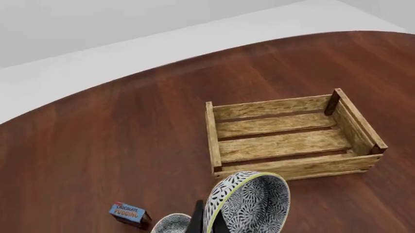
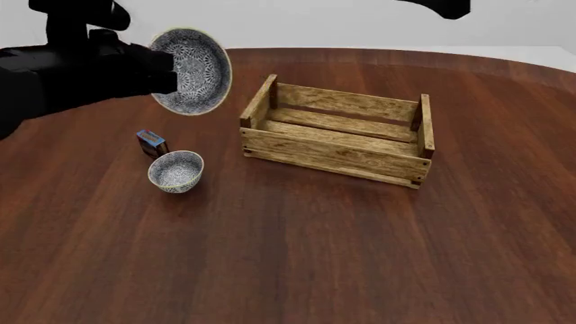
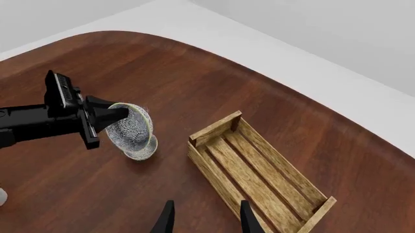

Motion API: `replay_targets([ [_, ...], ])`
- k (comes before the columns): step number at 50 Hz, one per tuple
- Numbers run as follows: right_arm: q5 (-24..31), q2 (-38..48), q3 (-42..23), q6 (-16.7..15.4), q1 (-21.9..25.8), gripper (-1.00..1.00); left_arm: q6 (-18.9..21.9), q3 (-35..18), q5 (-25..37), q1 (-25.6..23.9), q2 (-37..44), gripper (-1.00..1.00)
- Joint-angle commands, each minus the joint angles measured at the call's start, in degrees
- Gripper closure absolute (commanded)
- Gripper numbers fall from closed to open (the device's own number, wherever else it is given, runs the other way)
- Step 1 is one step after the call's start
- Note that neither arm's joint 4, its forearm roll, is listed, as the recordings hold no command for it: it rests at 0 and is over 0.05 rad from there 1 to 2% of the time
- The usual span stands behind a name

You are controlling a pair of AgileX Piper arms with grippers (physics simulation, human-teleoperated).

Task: Stack the right bowl on the left bowl and place them in the tray.

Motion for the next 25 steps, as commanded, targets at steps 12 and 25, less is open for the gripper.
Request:
replay_targets([
  [12,-1.1,-2.9,1.8,1.6,0.3,-1.00,-2.6,-4.9,16.4,2.7,-5.4,1.00],
  [25,-1.4,-2.7,2.0,1.2,0.0,-1.00,-6.1,-2.8,15.8,7.8,-1.1,1.00],
])
